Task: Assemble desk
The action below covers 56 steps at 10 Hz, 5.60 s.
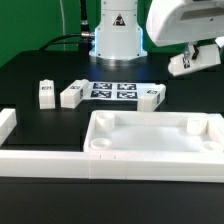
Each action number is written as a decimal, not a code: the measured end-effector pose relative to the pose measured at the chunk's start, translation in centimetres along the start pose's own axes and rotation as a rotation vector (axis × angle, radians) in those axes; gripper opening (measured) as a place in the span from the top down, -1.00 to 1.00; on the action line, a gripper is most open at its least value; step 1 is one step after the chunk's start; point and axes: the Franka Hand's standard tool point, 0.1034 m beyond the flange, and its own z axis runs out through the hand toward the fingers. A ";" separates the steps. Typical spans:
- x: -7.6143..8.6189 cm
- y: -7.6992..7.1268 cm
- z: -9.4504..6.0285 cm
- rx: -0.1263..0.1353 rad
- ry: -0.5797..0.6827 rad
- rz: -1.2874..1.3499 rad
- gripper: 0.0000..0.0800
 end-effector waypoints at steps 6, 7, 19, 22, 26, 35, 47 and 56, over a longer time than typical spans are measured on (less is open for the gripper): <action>0.6 1.1 -2.1 0.058 0.295 0.089 0.27; 0.9 1.0 -3.2 0.101 0.335 0.127 0.27; 4.1 4.3 -4.2 -0.076 1.032 0.211 0.27; 6.4 3.9 -4.8 -0.074 1.033 0.180 0.27; 6.3 4.0 -4.5 -0.074 1.029 0.180 0.27; 7.4 3.1 -3.5 -0.104 0.952 0.050 0.27; 7.9 2.6 -1.6 -0.098 0.933 0.047 0.27; 7.7 3.3 -1.4 -0.129 0.995 0.059 -0.53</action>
Offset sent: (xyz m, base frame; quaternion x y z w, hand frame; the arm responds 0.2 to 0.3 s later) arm 0.0000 0.0000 0.0000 0.0000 0.1938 0.0000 0.9810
